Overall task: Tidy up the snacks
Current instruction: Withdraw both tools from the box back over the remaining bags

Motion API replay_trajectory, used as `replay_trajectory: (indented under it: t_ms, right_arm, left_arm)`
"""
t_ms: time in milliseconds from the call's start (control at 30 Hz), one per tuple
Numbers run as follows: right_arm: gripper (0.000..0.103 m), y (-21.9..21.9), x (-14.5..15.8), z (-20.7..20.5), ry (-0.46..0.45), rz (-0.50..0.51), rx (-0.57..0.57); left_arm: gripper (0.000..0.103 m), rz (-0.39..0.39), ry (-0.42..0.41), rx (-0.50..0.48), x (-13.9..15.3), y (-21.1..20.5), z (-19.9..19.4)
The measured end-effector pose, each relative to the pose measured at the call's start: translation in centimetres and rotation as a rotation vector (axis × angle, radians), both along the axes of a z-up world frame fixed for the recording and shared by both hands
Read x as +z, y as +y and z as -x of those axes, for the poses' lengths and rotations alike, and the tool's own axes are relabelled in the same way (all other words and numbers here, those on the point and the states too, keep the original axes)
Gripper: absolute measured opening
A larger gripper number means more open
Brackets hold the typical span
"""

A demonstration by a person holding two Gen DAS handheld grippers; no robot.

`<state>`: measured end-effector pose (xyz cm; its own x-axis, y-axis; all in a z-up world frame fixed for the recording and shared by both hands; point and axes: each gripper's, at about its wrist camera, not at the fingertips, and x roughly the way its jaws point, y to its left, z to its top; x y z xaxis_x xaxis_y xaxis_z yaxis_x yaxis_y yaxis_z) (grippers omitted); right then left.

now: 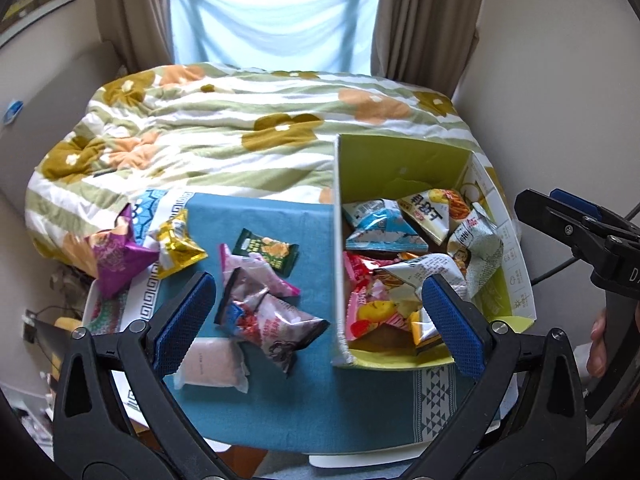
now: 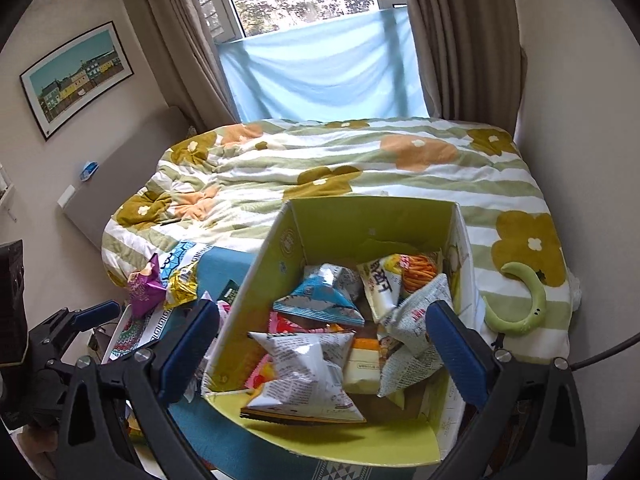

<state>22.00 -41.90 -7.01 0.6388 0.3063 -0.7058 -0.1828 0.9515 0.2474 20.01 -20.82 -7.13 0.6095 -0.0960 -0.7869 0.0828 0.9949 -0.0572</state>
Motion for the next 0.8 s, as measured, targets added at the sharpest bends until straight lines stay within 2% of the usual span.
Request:
replay_trajectory:
  t_ms: [300,500,633,800]
  right_arm:
    - [0.103,7.6,1.7,-0.3,-0.059,-0.012,0.125]
    - [0.103,13.8,1.7,0.0,-0.083,0.004,0.126]
    - [0.103,17.6,1.1,-0.7,-0.073,0.013,0.105]
    - [0.103,22.1,-0.4,-2.7,-0.025,0.018,0.104]
  left_arm:
    - [0.102,0.016,-0.056,0.166,1.5,9.2,2.2]
    - [0.102,0.016,-0.045,0.225,1.2,16.2,2.9]
    - [0.102,0.029,-0.019,0.247,0.3,21.2,1.9]
    - [0.102,0.074,0.037,0.269,-1.8,27.1,-1.2]
